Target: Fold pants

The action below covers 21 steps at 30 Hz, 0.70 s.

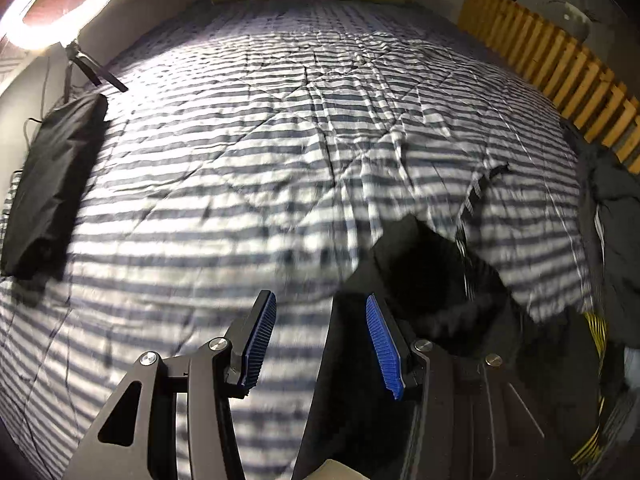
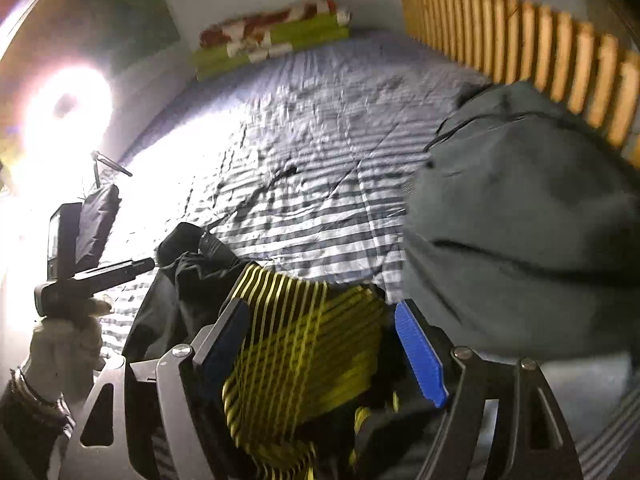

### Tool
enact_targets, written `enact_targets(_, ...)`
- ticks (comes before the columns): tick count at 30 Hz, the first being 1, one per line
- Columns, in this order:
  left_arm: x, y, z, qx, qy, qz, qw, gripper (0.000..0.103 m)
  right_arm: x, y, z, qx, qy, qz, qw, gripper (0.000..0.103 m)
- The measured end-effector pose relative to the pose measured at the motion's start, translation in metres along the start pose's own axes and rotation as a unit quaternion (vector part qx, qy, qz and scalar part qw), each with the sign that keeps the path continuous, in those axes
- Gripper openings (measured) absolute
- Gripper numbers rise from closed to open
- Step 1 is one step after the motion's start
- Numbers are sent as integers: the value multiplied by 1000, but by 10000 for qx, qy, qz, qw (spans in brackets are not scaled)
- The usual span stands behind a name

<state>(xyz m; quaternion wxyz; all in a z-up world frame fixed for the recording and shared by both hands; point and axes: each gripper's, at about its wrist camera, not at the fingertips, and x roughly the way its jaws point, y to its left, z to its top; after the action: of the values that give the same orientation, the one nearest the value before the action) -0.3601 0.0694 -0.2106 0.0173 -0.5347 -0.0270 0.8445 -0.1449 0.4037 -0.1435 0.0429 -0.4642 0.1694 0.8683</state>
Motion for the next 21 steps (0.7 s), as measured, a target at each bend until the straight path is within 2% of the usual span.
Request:
enact_targets(3, 18, -4, 14, -17, 159, -60, 9999, 51, 34, -5, 15, 326, 495, 194, 9981, 72)
enact_targets(7, 40, -14, 22, 51, 373, -239, 9990, 48, 67, -7, 13, 421, 1040, 249, 9934, 72)
enact_targets(9, 42, -19, 21, 95, 357, -393, 9985, 26, 82, 0, 10, 340, 1277, 281, 9908, 72)
enact_targets(11, 40, -24, 19, 193, 305, -450, 9983, 13, 89, 5, 5, 220, 1385, 364, 9894, 72)
enact_targets(12, 38, -24, 17, 207, 284, -441, 9984, 4, 90, 11, 2, 138, 1411, 387, 9891, 68)
enact_targets(13, 35, -23, 15, 193, 295, -444, 9984, 0, 90, 15, 0, 88, 1398, 407, 9893, 60)
enact_targets(14, 32, -21, 13, 148, 298, -519, 9981, 1, 87, 18, -3, 40, 1382, 409, 9895, 35)
enact_targets(15, 26, -16, 10, 67, 266, -597, 9978, 1, 83, 23, -6, -22, 1370, 411, 9897, 17)
enact_targets(18, 5, -4, -1, -9, 140, -717, 9973, 1, 61, 34, -17, -185, 1136, 468, 9923, 7)
enact_targets(21, -20, 9, -22, -45, 42, -751, 9972, 1, 35, 42, -34, -439, 884, 413, 9943, 3)
